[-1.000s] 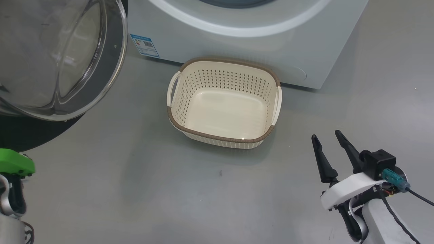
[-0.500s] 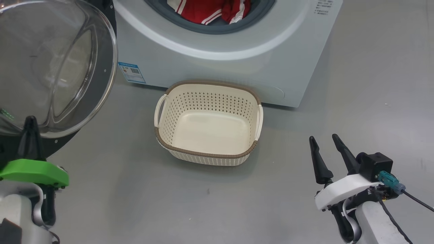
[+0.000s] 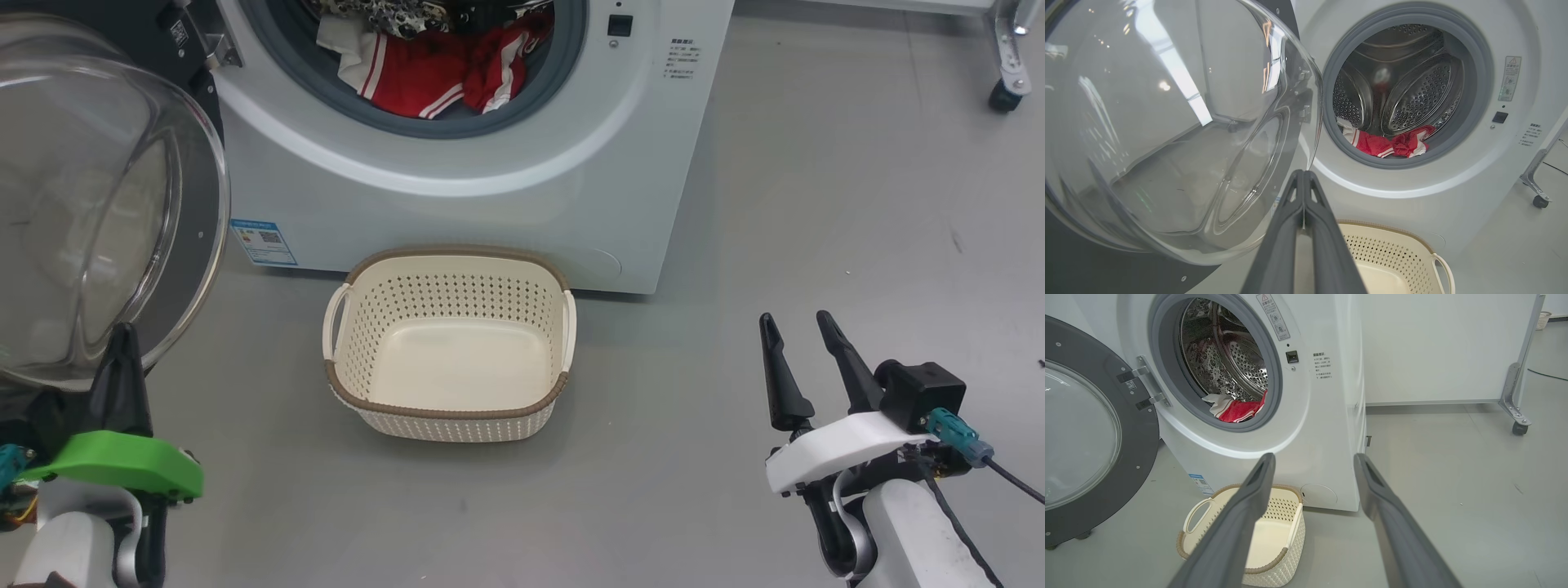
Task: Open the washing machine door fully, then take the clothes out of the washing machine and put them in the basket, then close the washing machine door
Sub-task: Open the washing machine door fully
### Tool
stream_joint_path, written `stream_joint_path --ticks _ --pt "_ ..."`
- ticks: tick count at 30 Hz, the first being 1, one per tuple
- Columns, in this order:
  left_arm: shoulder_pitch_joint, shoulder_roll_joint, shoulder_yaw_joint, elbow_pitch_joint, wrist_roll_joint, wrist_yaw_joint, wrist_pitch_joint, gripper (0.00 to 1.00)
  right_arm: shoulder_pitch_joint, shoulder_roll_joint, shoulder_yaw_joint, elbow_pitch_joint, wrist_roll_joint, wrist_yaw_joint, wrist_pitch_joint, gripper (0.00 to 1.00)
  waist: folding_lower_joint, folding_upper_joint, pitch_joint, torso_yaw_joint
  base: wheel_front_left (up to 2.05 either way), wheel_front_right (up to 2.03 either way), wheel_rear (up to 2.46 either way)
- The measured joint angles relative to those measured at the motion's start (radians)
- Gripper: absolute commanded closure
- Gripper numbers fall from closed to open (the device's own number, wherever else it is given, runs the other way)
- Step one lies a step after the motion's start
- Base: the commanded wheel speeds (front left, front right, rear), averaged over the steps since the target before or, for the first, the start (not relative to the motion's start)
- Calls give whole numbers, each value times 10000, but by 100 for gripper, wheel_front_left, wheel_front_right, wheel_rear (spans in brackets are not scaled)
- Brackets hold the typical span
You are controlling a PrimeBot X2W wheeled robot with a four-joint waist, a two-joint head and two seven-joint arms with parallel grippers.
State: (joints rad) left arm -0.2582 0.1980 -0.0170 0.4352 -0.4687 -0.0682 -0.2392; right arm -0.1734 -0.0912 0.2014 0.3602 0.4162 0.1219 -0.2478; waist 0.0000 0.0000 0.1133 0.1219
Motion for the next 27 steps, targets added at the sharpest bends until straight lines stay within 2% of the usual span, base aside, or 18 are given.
stream_joint_path --ticks 5,13,27 --pt "416 -257 -190 -378 73 -79 -13 100 79 42 -207 -399 -2 0 -2 0 0 0 -246 -420 0 0 0" --pt "747 -366 -198 -995 71 -82 -86 100 200 111 -368 -792 -50 0 -4 0 0 0 -328 -868 0 0 0" --pt "1157 -662 -458 -1432 309 -77 -88 100 455 174 -617 -1143 -314 0 -13 0 0 0 -158 -1092 0 0 0"
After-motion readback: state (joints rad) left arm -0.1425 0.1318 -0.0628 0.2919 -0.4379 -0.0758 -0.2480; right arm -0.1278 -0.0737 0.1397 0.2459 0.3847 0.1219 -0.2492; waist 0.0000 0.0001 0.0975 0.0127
